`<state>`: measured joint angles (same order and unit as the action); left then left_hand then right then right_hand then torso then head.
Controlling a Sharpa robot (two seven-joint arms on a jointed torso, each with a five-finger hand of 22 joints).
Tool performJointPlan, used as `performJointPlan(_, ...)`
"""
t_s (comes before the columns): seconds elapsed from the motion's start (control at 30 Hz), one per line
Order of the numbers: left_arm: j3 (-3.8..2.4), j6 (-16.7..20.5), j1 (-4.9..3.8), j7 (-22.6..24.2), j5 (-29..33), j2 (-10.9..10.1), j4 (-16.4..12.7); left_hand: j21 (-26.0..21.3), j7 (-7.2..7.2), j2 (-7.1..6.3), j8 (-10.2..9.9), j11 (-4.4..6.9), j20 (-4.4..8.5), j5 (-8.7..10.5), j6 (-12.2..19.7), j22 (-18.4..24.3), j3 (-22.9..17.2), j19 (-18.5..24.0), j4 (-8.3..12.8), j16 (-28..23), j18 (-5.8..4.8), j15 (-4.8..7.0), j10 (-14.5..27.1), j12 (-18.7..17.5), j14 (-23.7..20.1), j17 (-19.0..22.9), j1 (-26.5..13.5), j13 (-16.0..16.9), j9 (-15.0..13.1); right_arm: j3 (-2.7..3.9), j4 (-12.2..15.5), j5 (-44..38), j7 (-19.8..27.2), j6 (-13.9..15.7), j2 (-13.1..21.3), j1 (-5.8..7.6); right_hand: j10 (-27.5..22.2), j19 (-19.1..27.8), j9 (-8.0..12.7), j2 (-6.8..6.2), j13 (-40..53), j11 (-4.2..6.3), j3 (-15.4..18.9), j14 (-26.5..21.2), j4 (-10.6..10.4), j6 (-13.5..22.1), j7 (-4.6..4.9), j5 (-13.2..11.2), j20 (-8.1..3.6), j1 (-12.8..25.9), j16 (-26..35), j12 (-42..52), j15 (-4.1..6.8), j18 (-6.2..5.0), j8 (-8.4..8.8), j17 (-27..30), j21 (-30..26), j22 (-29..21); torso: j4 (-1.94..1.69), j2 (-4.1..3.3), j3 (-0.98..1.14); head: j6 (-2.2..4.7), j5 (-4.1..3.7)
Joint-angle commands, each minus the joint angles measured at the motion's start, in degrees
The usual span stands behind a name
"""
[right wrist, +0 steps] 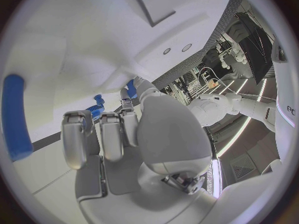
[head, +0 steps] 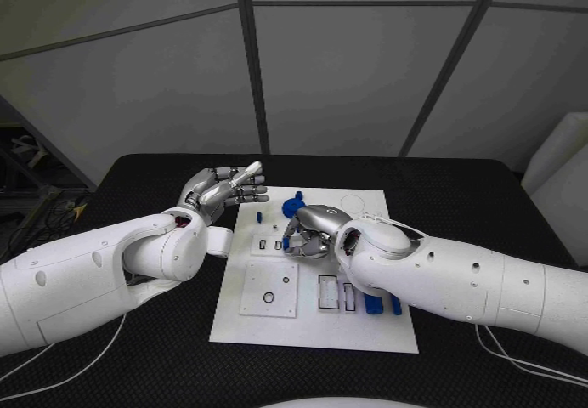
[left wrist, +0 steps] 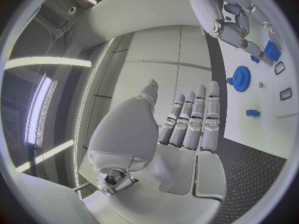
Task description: Assemble the parts on the task board
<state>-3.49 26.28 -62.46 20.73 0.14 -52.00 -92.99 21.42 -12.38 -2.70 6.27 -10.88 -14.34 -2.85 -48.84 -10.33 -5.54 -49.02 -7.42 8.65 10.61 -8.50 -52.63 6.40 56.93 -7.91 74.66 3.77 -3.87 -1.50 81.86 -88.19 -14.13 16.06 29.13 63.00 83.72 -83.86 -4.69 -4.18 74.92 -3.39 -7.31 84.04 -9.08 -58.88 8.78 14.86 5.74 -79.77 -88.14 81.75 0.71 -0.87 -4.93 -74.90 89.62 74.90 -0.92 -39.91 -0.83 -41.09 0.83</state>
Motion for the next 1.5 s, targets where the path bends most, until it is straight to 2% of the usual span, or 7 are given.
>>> performJointPlan(0.03,-0.05,-0.71,-0.09,0.16,-0.51,0.06,-0.05,-0.37,-0.80,0.66,-0.32,-0.14,0.12,0.14,-0.23,0.07,-0.02,0.40,0.44,-0.23,-0.62,-0.07,-0.15,-0.37,-0.11,-0.08,0.02,0.00,0.01,-0.13,-0.05,-0.24,-0.50,-0.28,0.00,-0.08,-0.01,-5.90,-0.05,-0.03,7.31,-0.44,0.40,5.03,-0.18,0.42,-0.09,-0.27,0.39,0.56,0.11,-0.31,-0.48,0.79,0.35,-10.92,0.23,14.82,-0.01,-0.02,0.00,0.02,0.07)
performJointPlan(0.8,-0.05,-0.90,-0.09,0.01,-0.51,0.13,-0.02,-0.37,-0.80,0.66,-0.32,-0.14,0.12,0.14,-0.23,0.07,-0.02,0.40,0.44,-0.23,-0.62,-0.07,-0.15,-0.37,-0.11,-0.08,0.02,0.00,0.01,-0.13,-0.19,0.03,-0.36,0.61,-0.04,-0.08,-2.21,-5.69,0.25,-0.63,4.97,-1.22,1.65,4.98,-0.75,4.41,0.77,-1.36,1.01,1.79,0.21,-2.97,-1.15,0.73,1.26,-10.76,0.09,14.59,0.01,0.00,0.01,0.08,0.12)
performJointPlan(1.07,-0.05,-1.05,-0.09,-1.15,-2.28,0.00,0.18,-0.31,-0.78,0.71,-0.40,-0.09,0.10,0.14,-0.41,0.03,0.16,0.43,0.62,-0.34,-0.55,-0.02,-0.37,-0.46,0.10,-0.20,-0.07,0.02,-0.01,-0.12,1.05,0.49,1.40,5.49,1.10,-0.21,-2.80,-5.37,0.31,-1.65,4.42,-1.64,2.49,4.93,-1.13,6.43,1.20,-1.26,1.37,2.11,0.32,-3.51,-1.52,0.63,1.18,-10.57,-0.11,14.24,-0.02,0.03,0.06,0.16,0.27)
performJointPlan(1.17,-0.05,-1.96,-0.09,-3.02,-5.28,-0.19,0.60,1.09,-0.38,0.75,-0.19,0.68,0.59,0.11,-1.49,-0.62,0.65,-1.66,0.90,1.06,-0.10,0.96,-2.93,0.43,3.39,-1.18,-0.47,0.40,-0.12,-0.09,2.83,2.41,4.04,7.64,2.93,-0.28,-3.00,-5.04,0.32,-2.32,4.20,-1.79,2.81,4.88,-1.44,7.27,1.39,-0.88,1.51,2.06,0.42,-3.70,-1.65,0.52,1.19,-10.38,-0.33,13.87,0.03,0.18,0.12,0.22,0.43)
performJointPlan(1.33,-0.05,-4.78,-0.10,-8.66,-12.35,-0.72,1.51,6.38,1.25,1.09,1.87,3.29,3.50,0.05,-6.28,-3.25,1.33,-9.13,1.42,7.49,0.10,4.22,-11.21,4.09,13.94,-5.02,-0.91,2.25,-0.83,0.05,6.81,7.88,10.33,8.59,7.11,-0.08,-4.33,-2.54,0.19,-2.63,2.85,-1.92,2.85,4.58,-1.81,7.72,1.50,-1.31,1.66,1.46,0.98,-5.20,-1.79,-0.26,0.92,-9.39,-1.98,11.08,0.19,0.47,0.18,0.46,0.71)
performJointPlan(1.43,-0.06,-7.10,-0.19,-13.83,-19.28,-0.96,2.17,10.22,2.53,1.20,3.28,5.00,5.34,-0.08,-9.08,-5.49,1.77,-12.78,1.53,13.08,0.00,6.14,-15.84,6.77,19.08,-8.57,-1.24,3.87,-1.41,0.87,9.15,12.70,13.64,8.17,9.84,0.54,-7.61,1.78,-0.12,-3.19,-0.63,-1.84,2.91,3.50,-2.40,7.63,1.41,-1.48,1.68,0.43,3.12,-9.12,-1.70,-1.58,0.43,-5.82,-5.06,6.27,0.38,0.78,0.32,0.47,0.87)
performJointPlan(1.5,-0.06,-8.35,-0.36,-17.11,-23.93,-1.00,2.53,14.46,3.80,1.21,4.11,6.56,7.06,0.03,-10.47,-8.10,2.05,-15.78,1.62,19.65,-0.05,7.80,-18.85,9.41,23.36,-12.96,-1.34,5.73,-1.87,1.33,10.19,16.06,15.05,7.67,11.41,1.10,-10.10,5.03,-0.44,-2.95,-3.49,-1.58,2.58,2.40,-2.51,6.90,1.14,-1.26,1.50,-0.64,5.45,-12.31,-1.47,-2.56,-0.15,-2.26,-7.65,2.56,0.46,1.00,0.42,0.49,0.95)
